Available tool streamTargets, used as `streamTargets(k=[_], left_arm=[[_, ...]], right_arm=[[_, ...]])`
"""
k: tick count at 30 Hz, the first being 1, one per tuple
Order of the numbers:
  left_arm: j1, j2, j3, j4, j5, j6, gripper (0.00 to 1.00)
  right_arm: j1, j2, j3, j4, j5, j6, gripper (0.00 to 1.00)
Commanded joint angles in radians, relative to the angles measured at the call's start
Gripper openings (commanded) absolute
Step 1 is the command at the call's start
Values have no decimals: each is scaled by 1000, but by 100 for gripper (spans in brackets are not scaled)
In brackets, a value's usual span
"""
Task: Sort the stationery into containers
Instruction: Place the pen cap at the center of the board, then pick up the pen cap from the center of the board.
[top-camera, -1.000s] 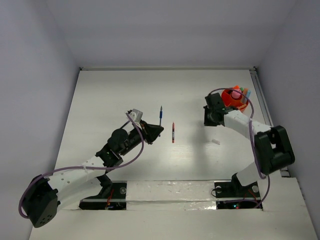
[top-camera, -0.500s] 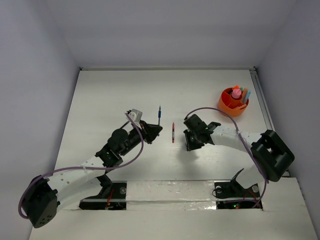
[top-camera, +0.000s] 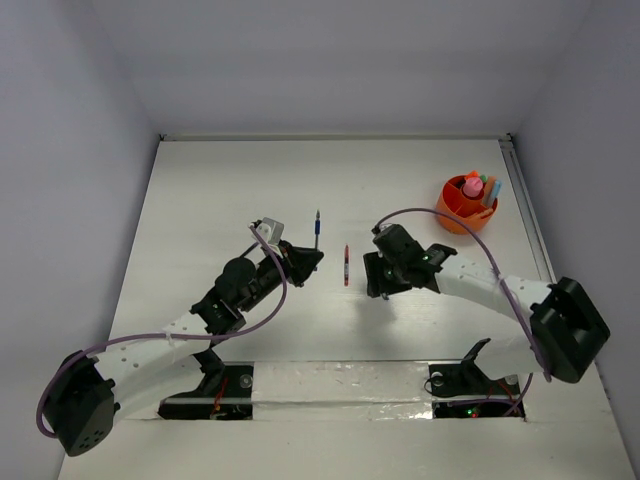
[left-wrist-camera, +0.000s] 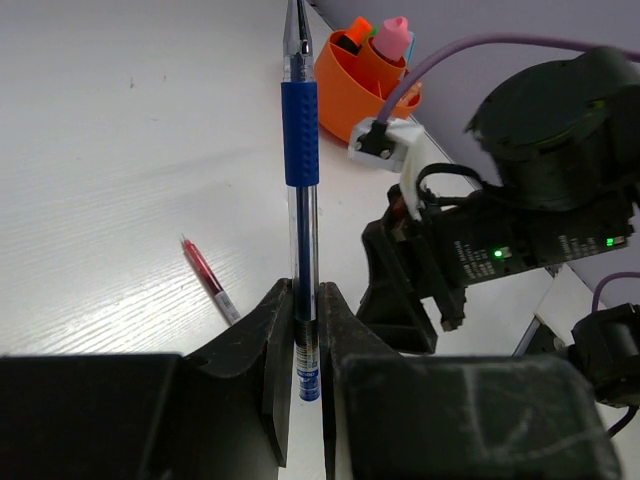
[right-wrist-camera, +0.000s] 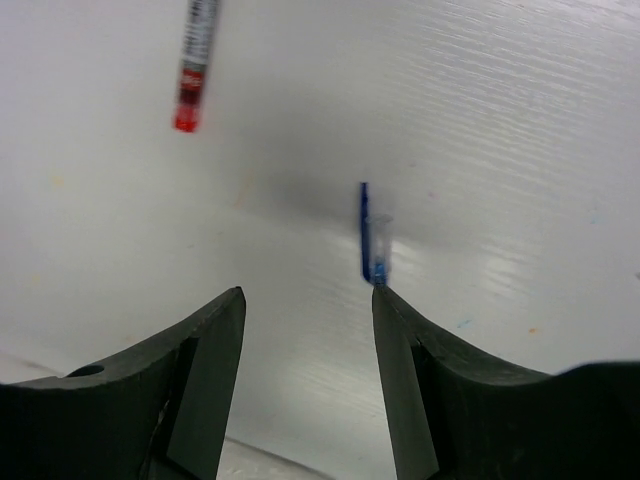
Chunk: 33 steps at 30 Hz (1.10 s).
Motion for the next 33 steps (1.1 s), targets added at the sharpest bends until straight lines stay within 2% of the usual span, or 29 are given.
streamTargets(k=[1,5,8,14,25,33], left_arm=[[0,-16,2,25,-10,18,0],[0,-25,-1,25,-13,18,0],[0,-21,-1,25,-13,18,0],[0,-16,-1,30,-8,16,0],[0,-8,-1,37,1,13,0],[0,2,1,39,4,13,0]], right_arm=[[27,-70,6,45,-91,43,58],[47,-57,-69,172,-180,93,54],[47,-21,-88,218,-179,120,55],[47,20,-108,215,-107,155,61],[37,54,-125,157,77,202,65],[-5,23,-145,163,150,210,73]])
